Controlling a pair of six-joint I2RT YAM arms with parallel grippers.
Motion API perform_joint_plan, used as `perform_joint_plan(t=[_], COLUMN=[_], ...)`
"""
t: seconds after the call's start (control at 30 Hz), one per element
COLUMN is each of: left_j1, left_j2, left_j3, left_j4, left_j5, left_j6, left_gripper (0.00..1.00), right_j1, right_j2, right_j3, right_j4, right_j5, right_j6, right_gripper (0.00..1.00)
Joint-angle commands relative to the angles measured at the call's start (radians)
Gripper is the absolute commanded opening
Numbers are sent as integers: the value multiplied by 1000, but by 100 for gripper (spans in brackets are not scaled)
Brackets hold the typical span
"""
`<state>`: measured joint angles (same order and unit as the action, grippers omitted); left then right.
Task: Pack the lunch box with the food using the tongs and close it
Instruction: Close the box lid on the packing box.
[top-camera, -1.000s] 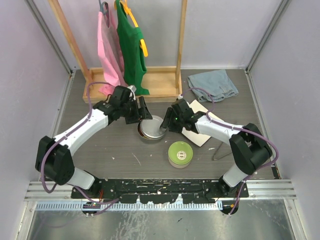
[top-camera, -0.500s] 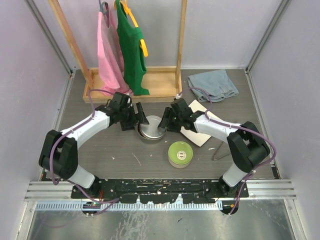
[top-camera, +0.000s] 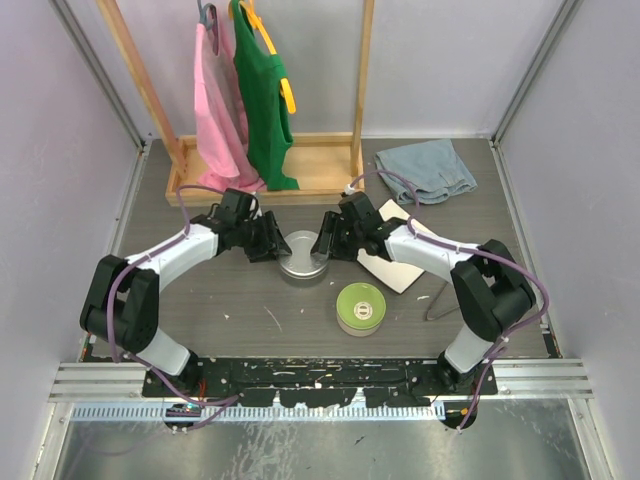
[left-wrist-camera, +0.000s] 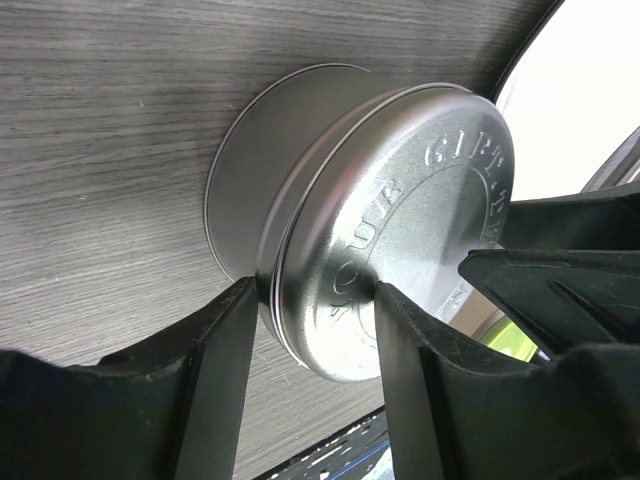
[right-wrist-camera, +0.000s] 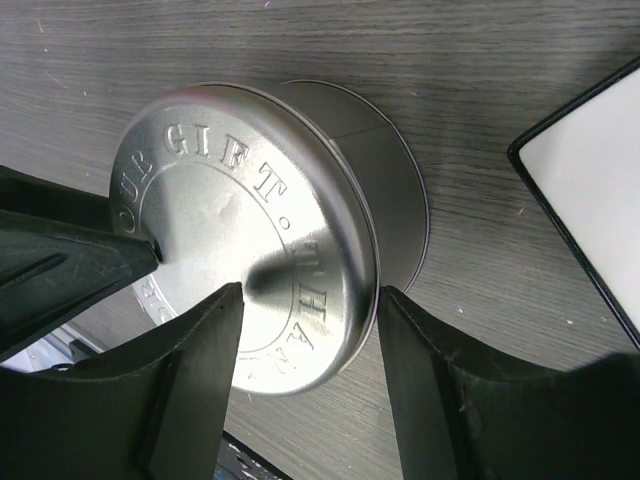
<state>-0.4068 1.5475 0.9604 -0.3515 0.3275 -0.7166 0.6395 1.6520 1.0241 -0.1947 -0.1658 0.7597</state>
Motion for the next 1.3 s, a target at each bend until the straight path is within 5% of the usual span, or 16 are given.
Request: perform_joint_plan(t=[0.0, 0.67, 0.93, 1.27], left_j1=[5, 56, 63, 63], left_j2=[15, 73, 123, -90], left_j3=[-3, -65, -124, -212], left_j4=[39, 90, 115, -18], left_j5=[32, 110, 158, 116], left_j6=[17, 2, 18, 82], left_gripper=[49, 35, 17, 16], right_j1=[3, 8, 43, 172], right_j2=[7, 112, 146, 108], right_j3=[50, 97, 88, 75], right_j4=[38, -53, -77, -70], right_j5=[-46, -51, -54, -62], right_j6=[-24, -57, -67, -78], right_gripper=[62, 61, 54, 47])
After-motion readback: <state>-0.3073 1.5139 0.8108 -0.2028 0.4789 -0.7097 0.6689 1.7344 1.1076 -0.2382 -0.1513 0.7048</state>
